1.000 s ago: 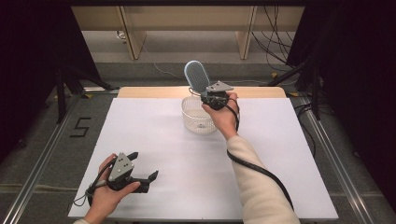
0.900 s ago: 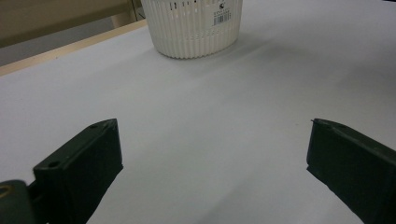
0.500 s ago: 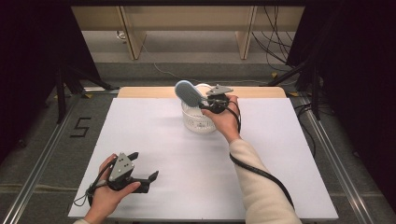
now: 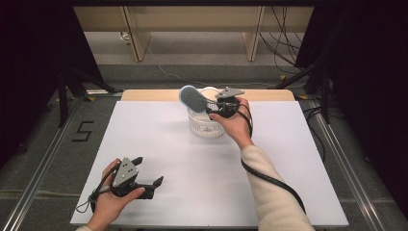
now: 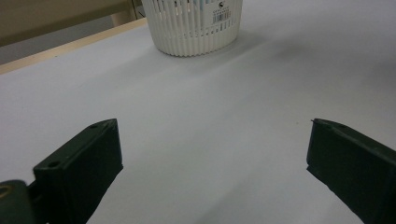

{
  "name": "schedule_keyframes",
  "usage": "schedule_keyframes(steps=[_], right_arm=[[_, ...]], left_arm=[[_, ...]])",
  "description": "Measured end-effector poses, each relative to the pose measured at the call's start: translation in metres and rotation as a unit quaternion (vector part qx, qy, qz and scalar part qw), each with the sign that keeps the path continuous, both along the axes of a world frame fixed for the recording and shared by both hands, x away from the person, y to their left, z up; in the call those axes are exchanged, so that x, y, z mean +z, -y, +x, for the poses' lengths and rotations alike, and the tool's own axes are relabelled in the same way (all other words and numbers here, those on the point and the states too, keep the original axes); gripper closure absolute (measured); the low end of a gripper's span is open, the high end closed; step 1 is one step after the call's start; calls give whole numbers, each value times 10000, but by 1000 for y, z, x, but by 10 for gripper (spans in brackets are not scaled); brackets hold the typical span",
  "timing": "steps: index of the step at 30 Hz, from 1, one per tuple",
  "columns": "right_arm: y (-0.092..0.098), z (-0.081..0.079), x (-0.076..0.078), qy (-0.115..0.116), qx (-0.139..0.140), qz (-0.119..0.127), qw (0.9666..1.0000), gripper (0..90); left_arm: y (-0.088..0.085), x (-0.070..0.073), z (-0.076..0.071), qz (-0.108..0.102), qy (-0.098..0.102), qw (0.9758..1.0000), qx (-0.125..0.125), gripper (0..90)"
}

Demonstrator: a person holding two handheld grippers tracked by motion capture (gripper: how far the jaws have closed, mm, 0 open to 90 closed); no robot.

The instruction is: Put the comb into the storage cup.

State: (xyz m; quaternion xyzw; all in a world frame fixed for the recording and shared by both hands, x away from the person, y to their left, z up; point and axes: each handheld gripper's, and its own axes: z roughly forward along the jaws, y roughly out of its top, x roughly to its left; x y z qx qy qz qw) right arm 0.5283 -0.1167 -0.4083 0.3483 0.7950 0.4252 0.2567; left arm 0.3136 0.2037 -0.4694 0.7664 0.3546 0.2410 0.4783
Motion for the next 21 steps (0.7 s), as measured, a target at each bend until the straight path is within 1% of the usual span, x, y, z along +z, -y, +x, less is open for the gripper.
schedule_keyframes(steps=[3, 6, 9, 12, 14, 17, 21], right_arm=[[2, -3, 3, -52, 42, 12, 10000, 358], [4, -6, 5, -156, 11, 44, 9999, 306], [6, -9, 5, -167, 58, 79, 9998, 266], [8, -11, 6, -195, 161, 135, 9996, 232], [8, -12, 6, -222, 224, 169, 9994, 219], [10, -15, 6, -246, 279, 146, 9992, 211], [14, -19, 6, -224, 347, 157, 9990, 198]], left_arm=[[0, 0, 0, 1, -2, 10000, 3, 28], [0, 0, 0, -3, -3, 10000, 4, 28], [0, 0, 0, 11, -10, 10000, 7, 29], [0, 0, 0, 9, -20, 10000, 15, 29], [0, 0, 0, 19, -15, 10000, 14, 29], [0, 0, 0, 20, -14, 10000, 15, 29], [0, 0, 0, 19, -13, 10000, 18, 29]])
